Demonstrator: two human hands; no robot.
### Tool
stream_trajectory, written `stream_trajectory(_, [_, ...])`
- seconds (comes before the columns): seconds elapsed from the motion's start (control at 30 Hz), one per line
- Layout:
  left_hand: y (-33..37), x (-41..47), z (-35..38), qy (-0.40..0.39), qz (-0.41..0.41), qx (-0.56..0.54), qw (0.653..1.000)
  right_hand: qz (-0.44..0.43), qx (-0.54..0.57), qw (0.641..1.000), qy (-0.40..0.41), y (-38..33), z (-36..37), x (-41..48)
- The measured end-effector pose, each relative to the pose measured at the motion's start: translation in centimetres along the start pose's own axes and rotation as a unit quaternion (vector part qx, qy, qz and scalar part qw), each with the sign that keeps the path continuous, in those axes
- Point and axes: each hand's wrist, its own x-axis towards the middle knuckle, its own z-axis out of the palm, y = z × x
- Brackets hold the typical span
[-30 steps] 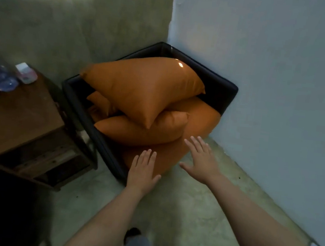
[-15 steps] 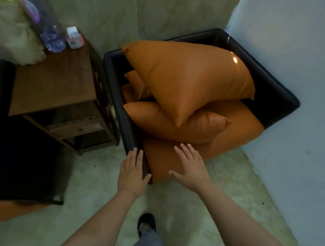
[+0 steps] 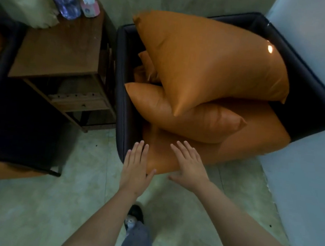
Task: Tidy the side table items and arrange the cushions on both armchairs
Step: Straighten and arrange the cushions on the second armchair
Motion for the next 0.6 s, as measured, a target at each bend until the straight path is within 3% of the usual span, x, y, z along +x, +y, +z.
stream_trajectory(0.33, [1.7, 3.5, 13.3, 0.049, -0.016, 0.005, 0.999, -0.013, -0.029, 0.993, 0.118, 7.8, 12.4, 4.5])
stream_trajectory(0.6, [1.7, 9.2, 24.2, 0.1, 0.033, -0.011, 0.994, -0.051, -0.062, 0.972, 0.22, 13.6, 22.1, 13.1])
